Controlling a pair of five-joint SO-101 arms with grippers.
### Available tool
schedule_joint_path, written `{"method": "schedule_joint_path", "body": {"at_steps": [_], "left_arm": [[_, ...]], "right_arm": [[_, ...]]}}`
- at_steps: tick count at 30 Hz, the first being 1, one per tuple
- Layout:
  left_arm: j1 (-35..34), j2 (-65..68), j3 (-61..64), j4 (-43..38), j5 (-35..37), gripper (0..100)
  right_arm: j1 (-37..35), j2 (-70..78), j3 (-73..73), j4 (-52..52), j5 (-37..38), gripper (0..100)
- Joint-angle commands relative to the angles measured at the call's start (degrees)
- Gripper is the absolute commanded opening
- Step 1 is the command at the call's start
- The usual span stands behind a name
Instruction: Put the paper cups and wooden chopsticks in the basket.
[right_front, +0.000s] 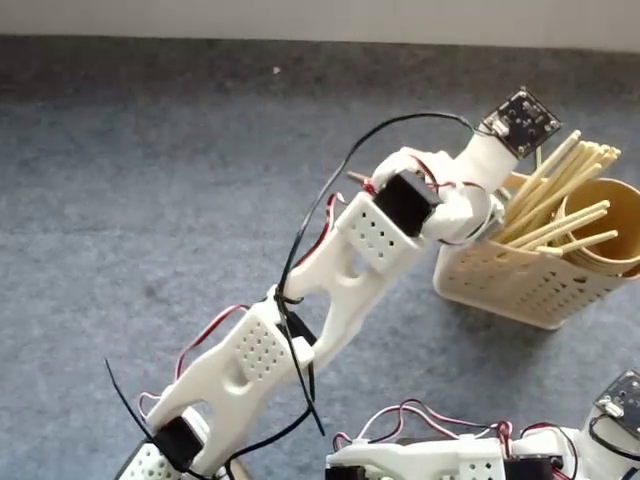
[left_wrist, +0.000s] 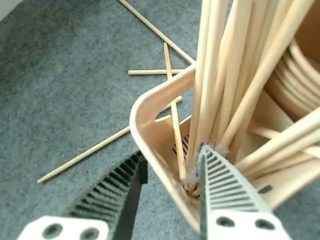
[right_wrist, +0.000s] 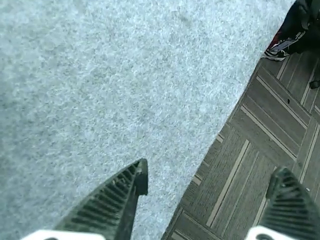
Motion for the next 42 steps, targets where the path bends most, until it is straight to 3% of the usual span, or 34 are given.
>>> {"method": "schedule_joint_path", "body": {"at_steps": [1, 5, 12, 21, 26, 35, 42], "left_arm": [[0.04, 2.42, 0.13, -0.09, 0.0, 15], [-1.01, 2.59, 0.13, -2.37, 0.18, 0], [-2.77, -2.42, 0.13, -0.88, 0.97, 0], [-10.51, -11.91, 0.48, 8.62, 2.73, 0], [-15.6, -15.34, 0.66, 9.23, 2.73, 0], [-26.42, -25.45, 18.07, 9.14, 2.29, 0], [-35.47, -34.42, 29.41, 9.14, -2.37, 0]], "right_arm": [[-0.13, -0.22, -0.22, -1.01, 0.62, 36.5], [-0.13, -0.22, -0.22, -1.01, 0.62, 36.5], [-0.13, -0.22, -0.22, -1.01, 0.62, 36.5], [-0.13, -0.22, -0.31, -0.84, 0.62, 36.5], [-0.13, -0.22, -0.4, -0.75, 0.62, 36.5], [-0.13, -0.22, -0.75, -0.92, 0.62, 36.5], [-0.22, -0.22, -0.92, -1.01, 0.62, 36.5]]}}
